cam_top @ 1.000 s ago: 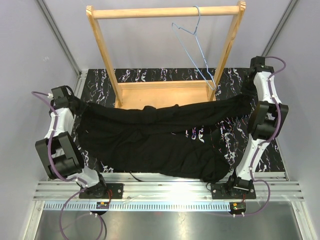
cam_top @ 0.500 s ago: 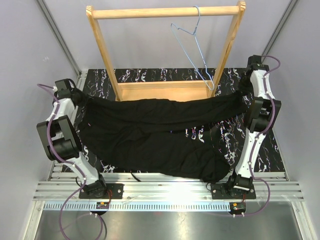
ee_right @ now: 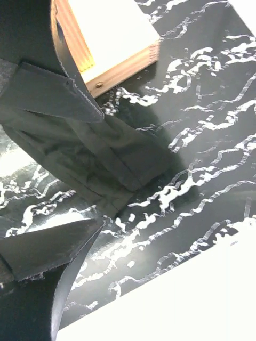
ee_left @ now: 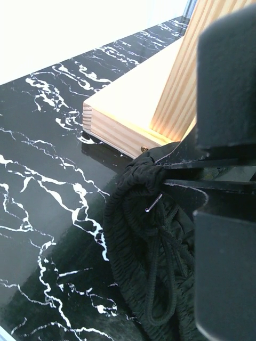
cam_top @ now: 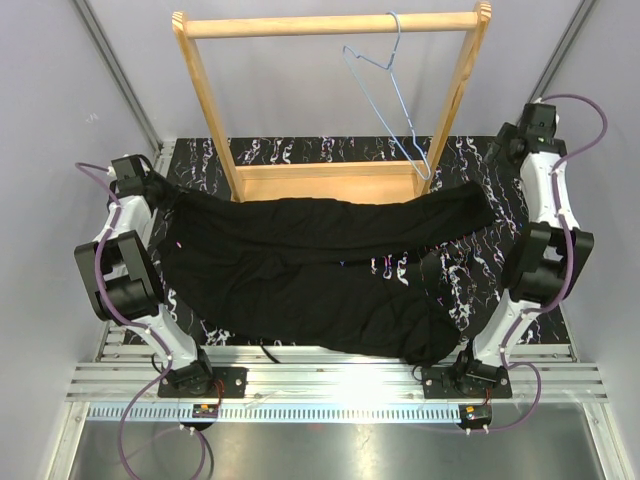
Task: Place the trousers on the hanger
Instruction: Fold the trousers
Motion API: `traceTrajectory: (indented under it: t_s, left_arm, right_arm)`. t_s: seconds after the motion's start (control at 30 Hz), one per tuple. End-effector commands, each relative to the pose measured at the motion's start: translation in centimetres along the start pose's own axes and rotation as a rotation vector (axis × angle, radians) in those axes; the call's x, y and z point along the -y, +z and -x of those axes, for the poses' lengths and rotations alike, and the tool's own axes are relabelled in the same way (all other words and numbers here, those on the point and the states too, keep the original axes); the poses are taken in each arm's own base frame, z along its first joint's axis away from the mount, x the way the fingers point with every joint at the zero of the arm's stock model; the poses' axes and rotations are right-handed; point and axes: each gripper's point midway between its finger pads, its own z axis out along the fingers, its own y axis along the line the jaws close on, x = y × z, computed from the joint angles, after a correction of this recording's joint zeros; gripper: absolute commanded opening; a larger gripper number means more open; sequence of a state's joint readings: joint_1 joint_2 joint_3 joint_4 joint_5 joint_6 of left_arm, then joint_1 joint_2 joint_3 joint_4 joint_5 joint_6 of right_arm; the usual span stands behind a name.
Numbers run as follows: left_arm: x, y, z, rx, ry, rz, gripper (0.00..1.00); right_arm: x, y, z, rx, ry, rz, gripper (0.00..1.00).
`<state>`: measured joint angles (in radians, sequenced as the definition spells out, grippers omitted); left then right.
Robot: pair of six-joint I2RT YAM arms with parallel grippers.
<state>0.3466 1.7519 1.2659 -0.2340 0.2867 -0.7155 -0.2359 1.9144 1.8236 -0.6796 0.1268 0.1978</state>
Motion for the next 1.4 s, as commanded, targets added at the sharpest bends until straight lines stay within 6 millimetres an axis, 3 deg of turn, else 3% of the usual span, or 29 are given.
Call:
traceTrajectory:
  t_s: [0.0,0.03,0.1,0.13,0.23,0.37,0.57,0.6,0.67,0.7,0.73,0.87,0.97,1.07,1.17,1.3,1.37]
  left_arm:
    - [2.1,-0.2,1.0,0.035,0.037,-0.088,0.0]
    - [2.0,-0.1,0.9,0.032,0.031,-0.086,0.0]
    - [2.3,-0.2,0.9,0.031,0.032,-0.097,0.0]
    - [2.3,-0.2,1.0,0.033,0.031,-0.097,0.0]
    - [2.4,-0.2,1.0,0.034,0.033,-0.099,0.0]
    - [2.2,0.0,1.0,0.031,0.031,-0.095,0.0]
    - [2.2,0.1,1.0,0.029,0.036,-0.095,0.0]
    - [2.1,0.1,1.0,0.029,0.039,-0.091,0.0]
    - [1.9,0.0,1.2,0.038,0.045,-0.082,0.0]
    - [2.0,0.1,1.1,0.037,0.051,-0.082,0.0]
    - [2.0,0.0,1.3,0.041,0.051,-0.082,0.0]
    - [2.0,0.1,1.0,0.035,0.057,-0.084,0.0]
    - [2.2,0.0,1.0,0.037,0.068,-0.086,0.0]
    - [2.3,0.0,1.0,0.04,0.08,-0.083,0.0]
    - [2.4,-0.3,0.8,0.055,0.114,-0.059,0.0]
    - [2.9,-2.1,1.0,0.117,0.193,-0.016,0.0]
    - [2.5,-3.2,1.5,0.174,0.208,0.02,0.08]
  right_arm:
    - [-0.2,1.5,-4.1,-0.095,0.033,0.023,0.78]
    - [-0.1,2.1,-6.5,-0.147,0.036,0.029,0.75]
    - [-0.3,2.4,-7.6,-0.156,0.051,0.05,0.72]
    - [-0.4,2.6,-9.1,-0.185,0.052,0.066,0.71]
    - [-0.9,2.9,-10.9,-0.231,0.073,0.1,0.57]
    - [-1.4,3.5,-11.8,-0.227,0.107,0.129,0.53]
    - [-2.0,7.0,-10.5,-0.206,0.099,0.124,0.52]
    - [-2.1,7.4,-8.9,-0.164,0.099,0.119,0.52]
    - [-2.2,8.7,-8.4,-0.152,0.097,0.109,0.52]
    - [-2.6,8.9,-6.6,-0.105,0.098,0.122,0.52]
    - [-2.8,9.9,-6.6,-0.106,0.098,0.123,0.53]
    - [-4.1,11.2,-3.0,-0.017,0.108,0.159,0.54]
    - [-5.0,10.6,-0.8,0.043,0.119,0.205,0.55]
    - [-5.4,9.4,0.1,0.075,0.118,0.233,0.57]
    - [-4.7,7.4,-0.2,0.098,0.112,0.222,0.6]
    - [-4.1,2.9,-2.8,0.077,0.122,0.248,0.62]
    - [-4.0,1.1,-3.8,0.075,0.124,0.267,0.63]
